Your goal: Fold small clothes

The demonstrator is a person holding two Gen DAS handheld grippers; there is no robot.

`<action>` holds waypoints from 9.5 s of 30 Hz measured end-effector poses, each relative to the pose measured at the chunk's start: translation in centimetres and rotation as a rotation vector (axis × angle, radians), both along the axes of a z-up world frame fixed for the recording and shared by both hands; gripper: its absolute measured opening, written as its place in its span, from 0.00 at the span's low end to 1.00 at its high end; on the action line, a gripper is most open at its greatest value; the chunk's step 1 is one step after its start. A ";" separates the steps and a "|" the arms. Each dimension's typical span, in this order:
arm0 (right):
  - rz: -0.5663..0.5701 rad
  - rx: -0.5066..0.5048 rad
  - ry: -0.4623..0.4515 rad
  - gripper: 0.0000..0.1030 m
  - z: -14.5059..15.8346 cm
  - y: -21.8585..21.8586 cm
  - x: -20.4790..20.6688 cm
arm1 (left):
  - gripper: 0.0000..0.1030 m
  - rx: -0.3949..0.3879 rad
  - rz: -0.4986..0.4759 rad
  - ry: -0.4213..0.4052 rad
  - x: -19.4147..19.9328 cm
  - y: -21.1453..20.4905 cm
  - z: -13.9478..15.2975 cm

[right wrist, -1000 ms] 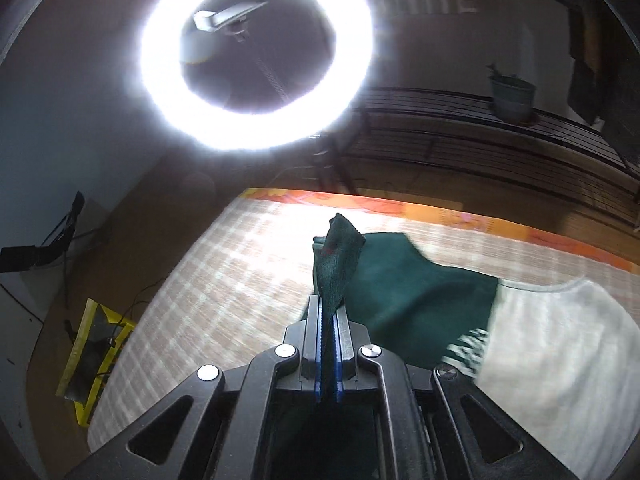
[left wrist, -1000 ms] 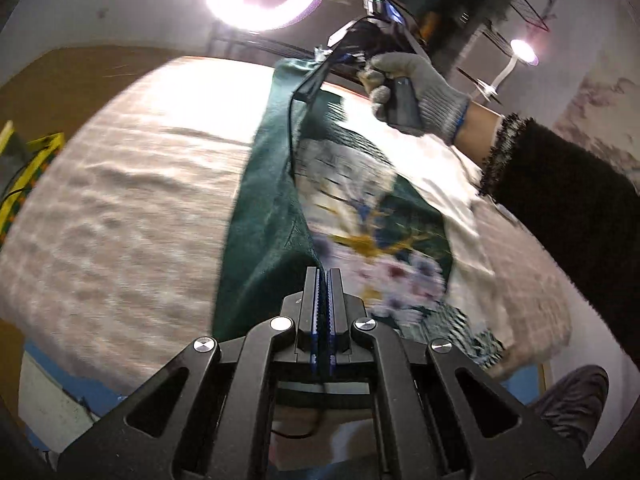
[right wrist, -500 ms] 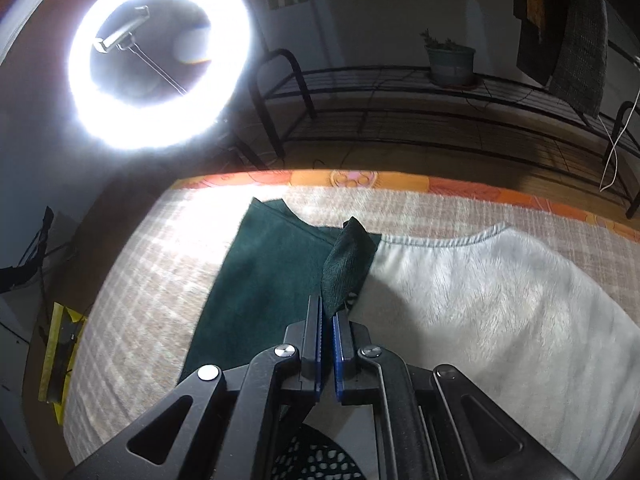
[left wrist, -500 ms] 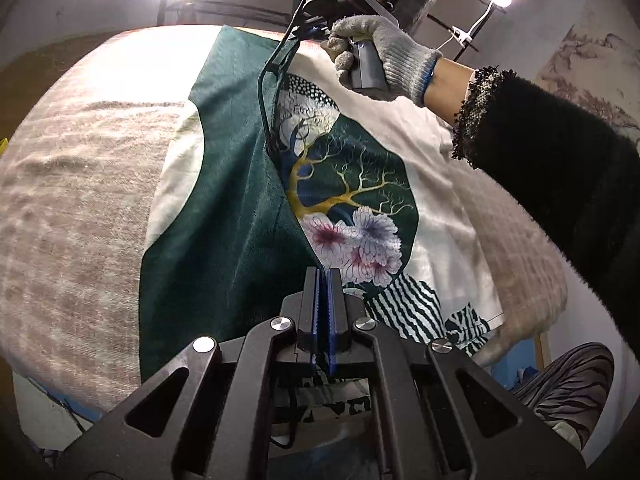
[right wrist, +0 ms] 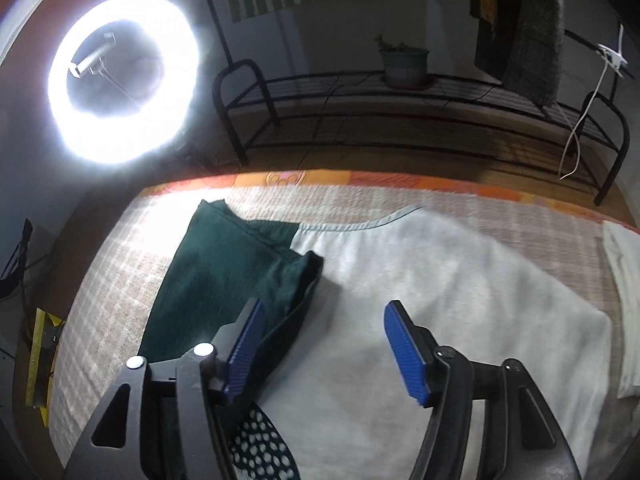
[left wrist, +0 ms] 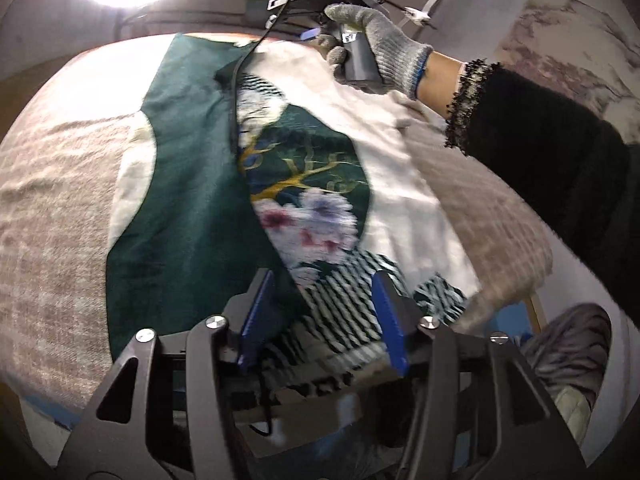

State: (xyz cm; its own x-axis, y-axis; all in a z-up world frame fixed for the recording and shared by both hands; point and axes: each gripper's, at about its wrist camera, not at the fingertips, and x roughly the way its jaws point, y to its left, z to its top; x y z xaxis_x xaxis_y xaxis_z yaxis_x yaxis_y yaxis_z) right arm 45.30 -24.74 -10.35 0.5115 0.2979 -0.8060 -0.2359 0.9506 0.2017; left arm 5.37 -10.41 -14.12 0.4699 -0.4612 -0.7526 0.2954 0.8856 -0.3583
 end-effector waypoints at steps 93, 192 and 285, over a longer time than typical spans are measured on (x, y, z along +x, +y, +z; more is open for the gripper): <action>-0.384 0.396 0.204 0.01 -5.7 -23.4 -13.4 | 0.02 -0.006 -0.088 -0.048 -1.1 -15.5 -2.4; 0.064 0.305 0.145 0.20 -3.3 7.6 4.8 | 0.43 -0.147 0.581 0.093 -1.4 11.4 -4.0; 0.163 0.627 0.306 0.00 -3.0 -11.1 -32.4 | 0.00 -0.268 0.339 0.183 6.8 14.3 1.8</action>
